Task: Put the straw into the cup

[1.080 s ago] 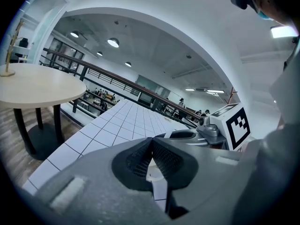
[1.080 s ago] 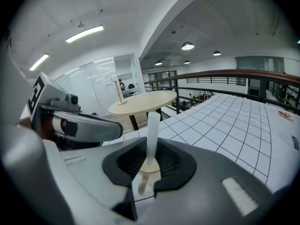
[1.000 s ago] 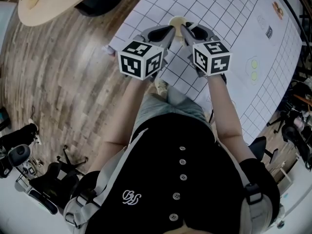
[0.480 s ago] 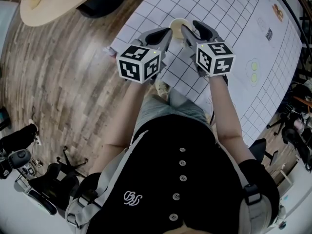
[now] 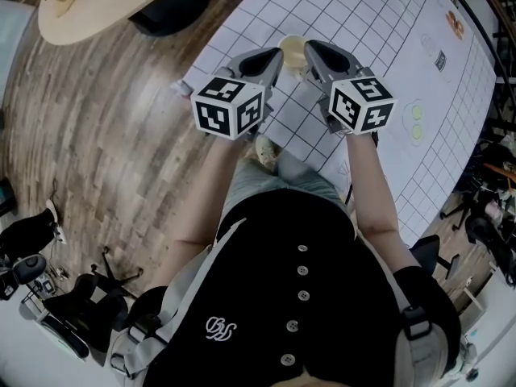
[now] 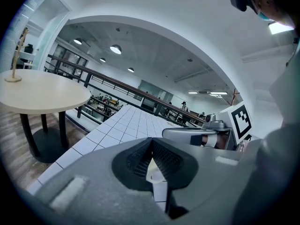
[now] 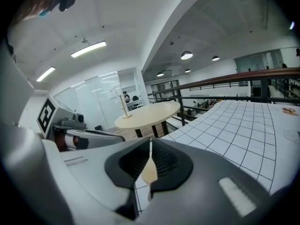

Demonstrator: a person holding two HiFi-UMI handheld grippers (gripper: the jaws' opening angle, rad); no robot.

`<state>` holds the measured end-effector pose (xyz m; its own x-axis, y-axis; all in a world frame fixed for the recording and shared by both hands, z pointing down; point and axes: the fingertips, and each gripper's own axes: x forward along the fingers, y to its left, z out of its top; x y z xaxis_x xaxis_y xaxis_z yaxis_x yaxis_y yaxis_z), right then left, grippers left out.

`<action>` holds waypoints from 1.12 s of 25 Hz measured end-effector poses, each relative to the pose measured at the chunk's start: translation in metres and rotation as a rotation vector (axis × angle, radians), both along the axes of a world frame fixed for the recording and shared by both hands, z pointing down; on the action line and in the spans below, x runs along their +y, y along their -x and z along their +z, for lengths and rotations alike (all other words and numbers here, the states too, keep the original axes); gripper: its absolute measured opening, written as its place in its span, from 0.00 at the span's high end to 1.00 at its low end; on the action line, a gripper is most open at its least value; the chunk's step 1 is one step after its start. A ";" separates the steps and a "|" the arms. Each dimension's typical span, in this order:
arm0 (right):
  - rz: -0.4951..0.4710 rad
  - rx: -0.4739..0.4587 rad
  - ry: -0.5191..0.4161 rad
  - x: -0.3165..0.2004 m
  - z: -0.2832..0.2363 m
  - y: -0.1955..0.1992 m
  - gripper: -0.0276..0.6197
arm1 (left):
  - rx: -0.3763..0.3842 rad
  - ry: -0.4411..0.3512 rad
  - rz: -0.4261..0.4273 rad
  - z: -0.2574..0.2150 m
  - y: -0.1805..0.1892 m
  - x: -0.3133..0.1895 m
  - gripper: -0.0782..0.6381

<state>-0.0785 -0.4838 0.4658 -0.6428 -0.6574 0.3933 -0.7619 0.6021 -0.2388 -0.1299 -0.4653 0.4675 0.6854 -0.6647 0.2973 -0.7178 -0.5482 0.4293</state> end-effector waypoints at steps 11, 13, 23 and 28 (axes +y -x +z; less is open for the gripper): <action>-0.139 0.036 -0.085 0.027 -0.045 0.015 0.96 | 0.000 -0.075 0.026 -0.035 -0.013 0.007 0.90; -0.127 0.039 -0.101 0.025 -0.052 0.013 0.96 | -0.002 -0.097 0.036 -0.043 -0.014 0.008 0.90; -0.134 -0.019 -0.117 0.036 -0.074 0.011 0.96 | 0.015 -0.134 0.051 -0.060 -0.015 0.014 0.90; -0.119 -0.107 -0.116 0.040 -0.091 0.004 0.96 | 0.024 -0.151 0.046 -0.067 -0.014 0.019 0.90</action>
